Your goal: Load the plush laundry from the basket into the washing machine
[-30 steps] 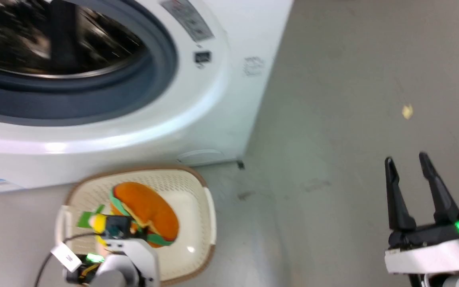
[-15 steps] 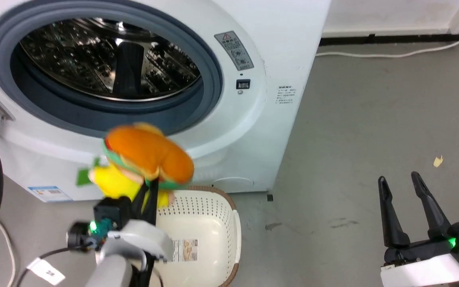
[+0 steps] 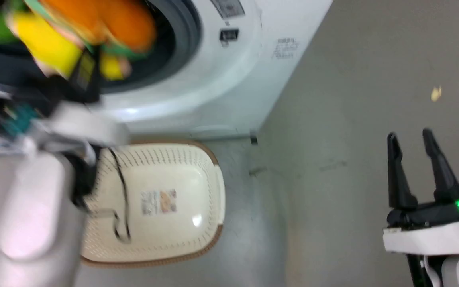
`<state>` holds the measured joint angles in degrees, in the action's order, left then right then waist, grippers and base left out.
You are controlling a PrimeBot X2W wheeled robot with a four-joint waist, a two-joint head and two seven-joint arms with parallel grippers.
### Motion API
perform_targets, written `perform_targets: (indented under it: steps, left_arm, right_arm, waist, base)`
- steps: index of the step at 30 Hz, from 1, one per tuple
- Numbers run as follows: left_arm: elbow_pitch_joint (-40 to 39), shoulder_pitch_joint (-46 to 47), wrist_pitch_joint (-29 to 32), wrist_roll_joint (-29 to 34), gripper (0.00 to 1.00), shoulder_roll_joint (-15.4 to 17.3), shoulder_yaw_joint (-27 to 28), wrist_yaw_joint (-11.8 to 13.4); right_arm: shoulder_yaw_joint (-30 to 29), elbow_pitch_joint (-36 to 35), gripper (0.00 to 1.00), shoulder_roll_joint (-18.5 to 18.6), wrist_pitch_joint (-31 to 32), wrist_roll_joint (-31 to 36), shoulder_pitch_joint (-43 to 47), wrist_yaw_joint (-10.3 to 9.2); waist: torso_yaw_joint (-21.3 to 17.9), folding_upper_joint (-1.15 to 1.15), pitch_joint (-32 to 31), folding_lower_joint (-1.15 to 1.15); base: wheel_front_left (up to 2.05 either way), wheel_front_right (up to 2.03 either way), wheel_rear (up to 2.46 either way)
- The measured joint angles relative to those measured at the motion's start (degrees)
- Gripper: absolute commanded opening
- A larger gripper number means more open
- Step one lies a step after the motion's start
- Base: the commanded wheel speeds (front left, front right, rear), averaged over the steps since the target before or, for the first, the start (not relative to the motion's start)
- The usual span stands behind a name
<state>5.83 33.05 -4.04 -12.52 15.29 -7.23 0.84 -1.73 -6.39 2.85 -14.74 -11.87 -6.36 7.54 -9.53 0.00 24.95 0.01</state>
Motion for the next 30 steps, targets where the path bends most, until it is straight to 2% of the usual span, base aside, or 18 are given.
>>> perform_targets:
  steps: [6,12,16,20,27,28,29,30]
  left_arm:
    - [2.2,13.9,9.4,-0.7,0.0,5.6,2.8,-0.8]
    - [12.8,27.7,16.5,0.4,0.0,11.4,3.2,-2.8]
    - [20.9,35.4,18.2,2.6,0.0,14.8,2.6,-3.5]
    - [27.9,39.9,19.7,5.0,0.0,16.6,0.5,-3.6]
    - [34.9,41.4,17.9,5.9,0.0,16.4,-1.2,-4.0]
    - [35.7,41.4,17.1,5.9,0.42,16.2,-1.4,-4.0]
    - [36.4,41.4,16.3,5.9,1.0,16.0,-1.5,-4.0]
    - [37.1,41.4,15.5,5.9,1.0,15.7,-1.7,-4.0]
  right_arm:
    - [0.2,-0.2,1.0,0.0,0.0,-2.3,-3.4,0.0]
    - [1.2,0.1,1.0,0.0,0.0,-4.5,-5.8,0.0]
    - [2.1,0.2,1.0,0.0,0.0,-5.7,-6.8,0.0]
    - [2.4,0.3,1.0,0.0,0.0,-6.4,-7.4,0.0]
    - [2.1,1.0,1.0,0.0,0.0,-6.7,-8.0,0.0]
    - [1.9,1.0,1.0,0.0,0.0,-6.7,-8.1,0.0]
    - [1.9,1.0,1.0,0.0,0.0,-6.4,-8.1,0.0]
    - [1.7,1.0,1.0,0.0,0.0,-6.2,-8.2,0.0]
  waist:
    - [-3.0,0.0,7.7,0.01]
    - [-6.7,0.0,14.0,0.01]
    - [-9.1,0.0,17.2,0.0]
    - [-10.9,0.0,19.4,0.0]
    - [-11.1,0.0,19.9,0.0]
    - [-10.9,0.0,19.6,0.0]
    - [-10.7,0.0,19.2,0.0]
    - [-10.5,0.0,18.8,0.0]
  base:
    - [0.0,0.0,0.0]
    - [0.0,0.0,0.0]
    - [0.0,0.0,0.0]
    - [0.0,0.0,0.0]
    - [0.0,0.0,0.0]
    - [0.0,0.0,0.0]
    - [0.0,0.0,0.0]
    - [0.0,0.0,0.0]
